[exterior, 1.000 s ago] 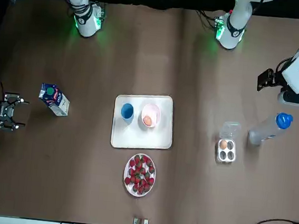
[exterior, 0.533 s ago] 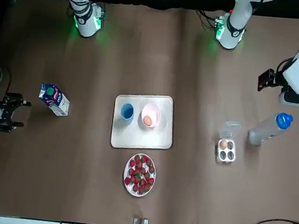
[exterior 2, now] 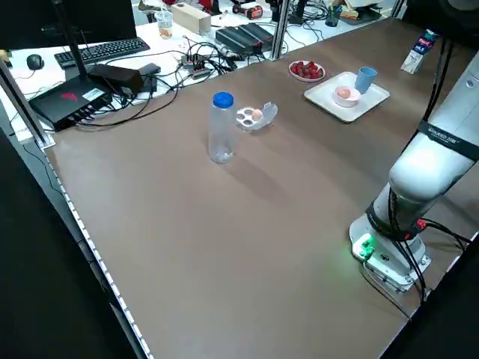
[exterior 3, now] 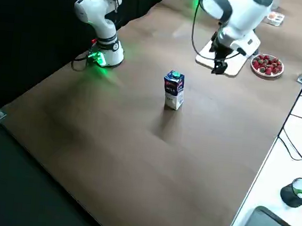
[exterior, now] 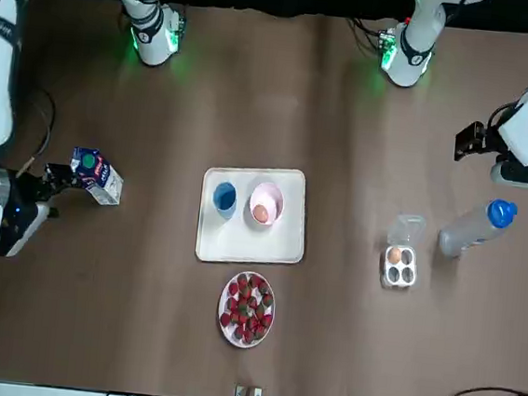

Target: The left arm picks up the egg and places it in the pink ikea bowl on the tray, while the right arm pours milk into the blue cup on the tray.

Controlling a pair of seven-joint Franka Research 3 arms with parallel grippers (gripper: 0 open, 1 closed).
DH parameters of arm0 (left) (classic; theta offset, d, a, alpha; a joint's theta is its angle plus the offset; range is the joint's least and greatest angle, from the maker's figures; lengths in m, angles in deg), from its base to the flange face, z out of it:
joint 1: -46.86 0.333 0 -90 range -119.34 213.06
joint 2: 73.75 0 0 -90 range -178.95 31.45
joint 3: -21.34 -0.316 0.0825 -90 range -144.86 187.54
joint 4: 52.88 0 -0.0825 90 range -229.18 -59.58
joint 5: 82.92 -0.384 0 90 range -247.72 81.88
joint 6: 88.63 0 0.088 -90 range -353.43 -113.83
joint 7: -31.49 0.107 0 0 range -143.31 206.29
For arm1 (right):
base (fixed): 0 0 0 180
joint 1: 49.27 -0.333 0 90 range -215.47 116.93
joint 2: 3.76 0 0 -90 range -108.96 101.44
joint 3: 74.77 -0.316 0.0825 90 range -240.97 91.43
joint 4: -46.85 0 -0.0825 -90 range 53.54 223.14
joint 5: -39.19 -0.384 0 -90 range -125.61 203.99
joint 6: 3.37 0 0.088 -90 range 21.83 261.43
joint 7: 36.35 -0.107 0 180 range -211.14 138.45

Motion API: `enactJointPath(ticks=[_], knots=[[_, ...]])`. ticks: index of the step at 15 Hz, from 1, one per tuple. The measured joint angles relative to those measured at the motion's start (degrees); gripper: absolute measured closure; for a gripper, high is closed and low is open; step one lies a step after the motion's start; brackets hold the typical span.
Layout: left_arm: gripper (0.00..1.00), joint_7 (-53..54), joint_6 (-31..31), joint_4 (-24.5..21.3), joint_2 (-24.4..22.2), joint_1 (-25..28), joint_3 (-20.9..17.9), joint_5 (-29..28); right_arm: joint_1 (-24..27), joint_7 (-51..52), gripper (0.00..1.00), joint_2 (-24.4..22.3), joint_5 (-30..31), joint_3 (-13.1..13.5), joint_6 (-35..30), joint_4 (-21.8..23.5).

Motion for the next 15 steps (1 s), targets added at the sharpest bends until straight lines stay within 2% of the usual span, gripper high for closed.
enactJointPath(ticks=[4,7,8,11,13,15], knots=[[0.00,0.00,0.00,0.00,0.00,-0.06,0.24,0.00,-3.56,-12.86,0.00,-2.22,1.69,0.00,-0.02,-0.04],[0.00,0.00,0.00,0.00,0.00,-0.05,0.14,0.00,-6.67,-22.07,0.00,-4.53,6.43,-0.06,-0.11,-0.05],[0.00,0.00,0.00,0.00,0.00,-0.04,0.12,0.00,-8.56,-29.72,0.00,-6.14,7.85,-0.06,-0.11,-0.05],[0.00,0.00,0.00,0.01,0.00,-0.04,0.12,0.00,-9.25,-36.38,0.00,-8.88,8.15,0.03,-0.40,0.12],[0.00,0.03,0.00,0.01,0.00,-0.04,0.11,0.00,-9.16,-39.71,0.00,-11.65,8.17,0.32,-0.26,2.15],[0.00,0.67,0.00,0.01,0.00,-0.04,0.09,0.00,-9.03,-40.65,0.00,-16.03,8.19,0.50,2.59,7.56]])
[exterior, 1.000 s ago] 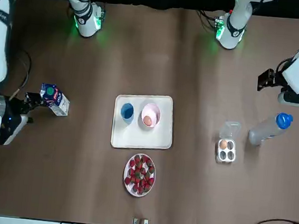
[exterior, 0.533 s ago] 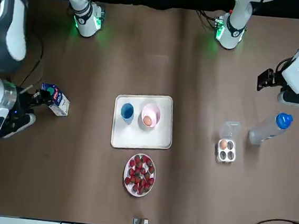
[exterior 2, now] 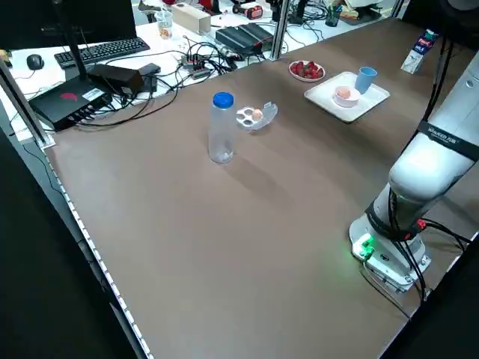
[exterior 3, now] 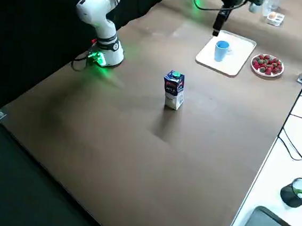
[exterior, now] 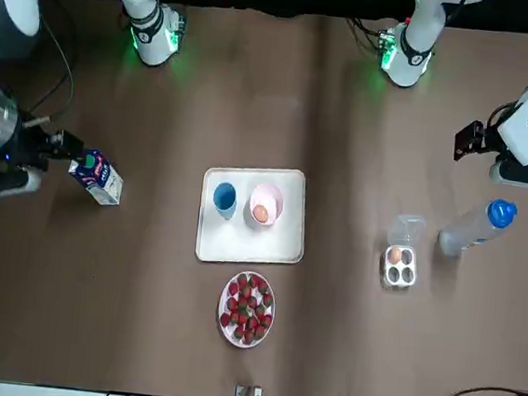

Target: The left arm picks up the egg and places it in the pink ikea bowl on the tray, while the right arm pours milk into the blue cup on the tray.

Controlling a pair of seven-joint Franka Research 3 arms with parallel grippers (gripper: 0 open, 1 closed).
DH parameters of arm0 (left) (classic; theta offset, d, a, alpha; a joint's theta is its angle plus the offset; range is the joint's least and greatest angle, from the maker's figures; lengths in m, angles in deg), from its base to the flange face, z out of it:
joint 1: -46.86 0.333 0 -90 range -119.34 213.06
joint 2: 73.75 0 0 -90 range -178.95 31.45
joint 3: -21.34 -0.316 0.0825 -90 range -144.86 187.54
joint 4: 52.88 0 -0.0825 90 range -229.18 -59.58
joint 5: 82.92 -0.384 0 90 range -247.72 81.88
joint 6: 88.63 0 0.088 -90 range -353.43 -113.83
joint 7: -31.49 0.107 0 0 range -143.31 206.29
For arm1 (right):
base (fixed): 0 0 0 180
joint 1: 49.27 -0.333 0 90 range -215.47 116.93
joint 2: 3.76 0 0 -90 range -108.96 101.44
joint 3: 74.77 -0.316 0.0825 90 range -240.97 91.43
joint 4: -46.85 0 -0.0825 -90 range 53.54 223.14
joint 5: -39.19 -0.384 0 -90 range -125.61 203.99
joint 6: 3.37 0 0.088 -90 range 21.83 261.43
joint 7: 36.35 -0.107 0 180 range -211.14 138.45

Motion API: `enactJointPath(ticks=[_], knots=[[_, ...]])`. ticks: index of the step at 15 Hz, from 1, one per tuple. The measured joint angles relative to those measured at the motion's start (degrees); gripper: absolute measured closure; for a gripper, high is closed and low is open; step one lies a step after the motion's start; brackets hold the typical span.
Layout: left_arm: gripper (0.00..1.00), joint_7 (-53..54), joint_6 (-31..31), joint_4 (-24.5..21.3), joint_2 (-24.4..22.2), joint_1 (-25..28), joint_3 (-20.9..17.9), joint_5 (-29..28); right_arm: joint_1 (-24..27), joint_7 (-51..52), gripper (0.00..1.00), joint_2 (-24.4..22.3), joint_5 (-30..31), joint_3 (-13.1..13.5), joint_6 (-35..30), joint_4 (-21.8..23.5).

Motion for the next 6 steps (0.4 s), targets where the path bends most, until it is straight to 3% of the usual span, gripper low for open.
enactJointPath(ticks=[3,6], knots=[[0.00,0.92,0.00,0.07,0.00,0.00,-0.12,0.00,0.12,-0.08,0.00,-7.00,0.50,0.08,5.05,9.94],[0.00,1.20,0.00,0.43,-0.01,0.07,-0.23,0.00,0.12,-0.08,0.00,-10.89,1.42,0.05,6.48,14.93]])
